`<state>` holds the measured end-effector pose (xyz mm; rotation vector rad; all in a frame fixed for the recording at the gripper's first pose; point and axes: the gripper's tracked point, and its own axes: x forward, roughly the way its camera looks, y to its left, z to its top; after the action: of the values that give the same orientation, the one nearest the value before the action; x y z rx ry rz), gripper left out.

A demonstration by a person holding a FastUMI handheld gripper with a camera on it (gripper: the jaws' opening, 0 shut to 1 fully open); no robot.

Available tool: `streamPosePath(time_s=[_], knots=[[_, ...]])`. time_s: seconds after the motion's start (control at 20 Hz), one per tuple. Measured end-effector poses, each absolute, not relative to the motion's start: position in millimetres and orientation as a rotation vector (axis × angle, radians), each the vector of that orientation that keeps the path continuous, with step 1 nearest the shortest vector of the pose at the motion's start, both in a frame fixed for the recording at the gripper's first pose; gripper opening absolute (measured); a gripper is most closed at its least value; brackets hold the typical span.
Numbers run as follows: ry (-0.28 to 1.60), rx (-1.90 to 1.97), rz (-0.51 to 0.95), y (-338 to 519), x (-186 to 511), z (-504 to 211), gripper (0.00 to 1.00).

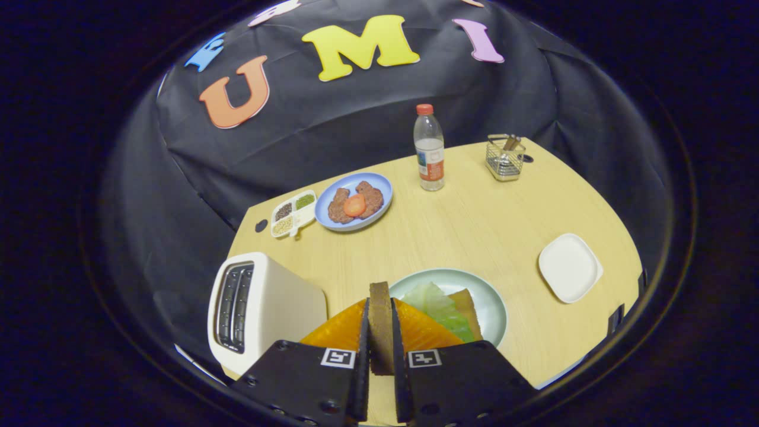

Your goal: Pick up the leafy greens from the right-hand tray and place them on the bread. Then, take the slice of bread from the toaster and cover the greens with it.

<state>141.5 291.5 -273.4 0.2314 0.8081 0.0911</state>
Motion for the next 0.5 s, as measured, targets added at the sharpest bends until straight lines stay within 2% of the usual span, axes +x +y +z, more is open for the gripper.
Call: streamPosePath(time_s=[0.5], knots=[[0.874,0.327,0.022,223.8,155.8,-330.2,0.18]])
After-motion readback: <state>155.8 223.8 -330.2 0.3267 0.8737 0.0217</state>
